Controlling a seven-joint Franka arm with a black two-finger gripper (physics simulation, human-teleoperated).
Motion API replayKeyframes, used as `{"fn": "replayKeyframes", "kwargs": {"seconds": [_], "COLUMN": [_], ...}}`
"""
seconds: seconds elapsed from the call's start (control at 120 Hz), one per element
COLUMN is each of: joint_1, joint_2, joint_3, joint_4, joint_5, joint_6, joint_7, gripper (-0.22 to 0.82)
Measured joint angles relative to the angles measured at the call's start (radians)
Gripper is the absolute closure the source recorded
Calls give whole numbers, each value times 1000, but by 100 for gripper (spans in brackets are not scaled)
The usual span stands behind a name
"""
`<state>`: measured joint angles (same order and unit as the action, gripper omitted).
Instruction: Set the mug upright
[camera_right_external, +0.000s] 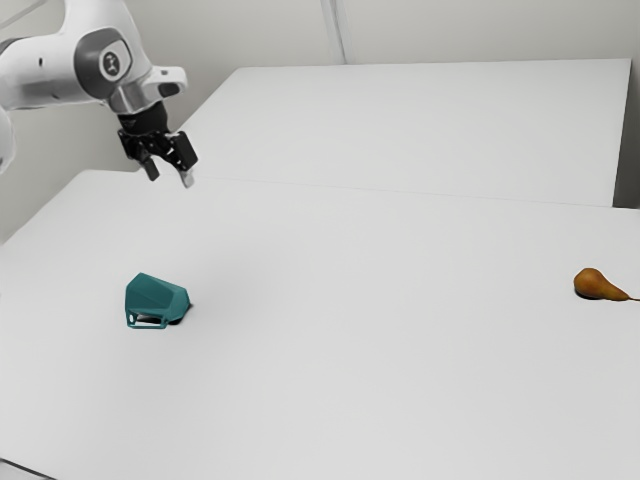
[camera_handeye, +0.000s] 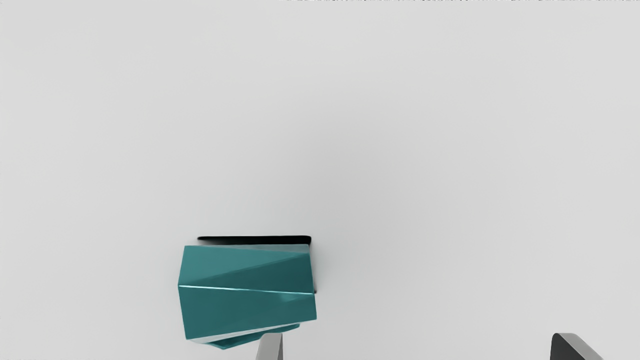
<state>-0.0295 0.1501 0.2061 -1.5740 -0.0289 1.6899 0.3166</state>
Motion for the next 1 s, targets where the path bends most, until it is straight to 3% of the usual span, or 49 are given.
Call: {"fn": "replayKeyframes", "kwargs": {"seconds": [0.208,0.367,0.508,0.608,0.717,0.842,1.0], "joint_1": [5,17,86,124,136,224,267], "joint_2": [-67,-237,-393,-424,-464,-473,-362], "joint_3": [13,19,19,38,120,207,273], "joint_4": [-80,-350,-632,-747,-847,-916,-926], "joint_5": [-3,-1,-61,-283,-553,-756,-952], "joint_6": [25,181,405,535,611,601,554], "joint_7": [-1,0,49,172,363,608,905], "gripper": [2,2,2,2,3,3,3]}}
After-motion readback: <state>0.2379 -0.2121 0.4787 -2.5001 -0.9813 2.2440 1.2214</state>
